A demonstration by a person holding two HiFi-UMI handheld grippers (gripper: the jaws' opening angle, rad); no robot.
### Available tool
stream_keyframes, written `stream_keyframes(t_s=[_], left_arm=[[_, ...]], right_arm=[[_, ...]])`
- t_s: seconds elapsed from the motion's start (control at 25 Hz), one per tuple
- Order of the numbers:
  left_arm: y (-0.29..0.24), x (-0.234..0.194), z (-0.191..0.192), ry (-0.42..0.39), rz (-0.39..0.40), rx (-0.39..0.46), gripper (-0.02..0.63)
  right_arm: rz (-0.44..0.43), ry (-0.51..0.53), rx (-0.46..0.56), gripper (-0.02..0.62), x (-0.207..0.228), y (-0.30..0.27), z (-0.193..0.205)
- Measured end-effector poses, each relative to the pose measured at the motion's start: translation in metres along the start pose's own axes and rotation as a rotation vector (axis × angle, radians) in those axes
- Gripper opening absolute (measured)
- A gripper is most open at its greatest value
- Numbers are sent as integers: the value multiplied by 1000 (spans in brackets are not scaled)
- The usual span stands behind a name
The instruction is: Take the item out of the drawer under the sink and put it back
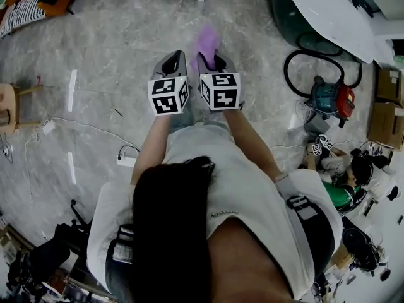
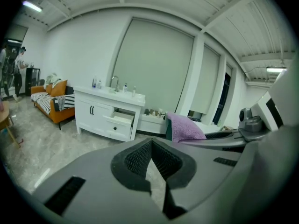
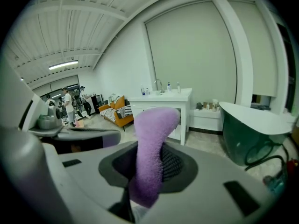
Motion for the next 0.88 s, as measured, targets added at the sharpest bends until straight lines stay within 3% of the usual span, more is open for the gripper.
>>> stream_keyframes(t_s=[0.6,0.88], left_arm=[[-66,-71,-59,-25,47,-66,3],[-90,-90,-92,-25,93,-52,3]], right_arm=[[58,-23,-2,109,1,-98,-62],[85,-21,0,109,-2,-132,-88]])
Point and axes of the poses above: the fingertips, and each gripper's own axes: y backward along the fingers, x to its right, z out of its underside, the point moved 1 cm from there along y, backward along the fingers, and after that the axes turned 11 degrees about y, right-handed, at the moved point
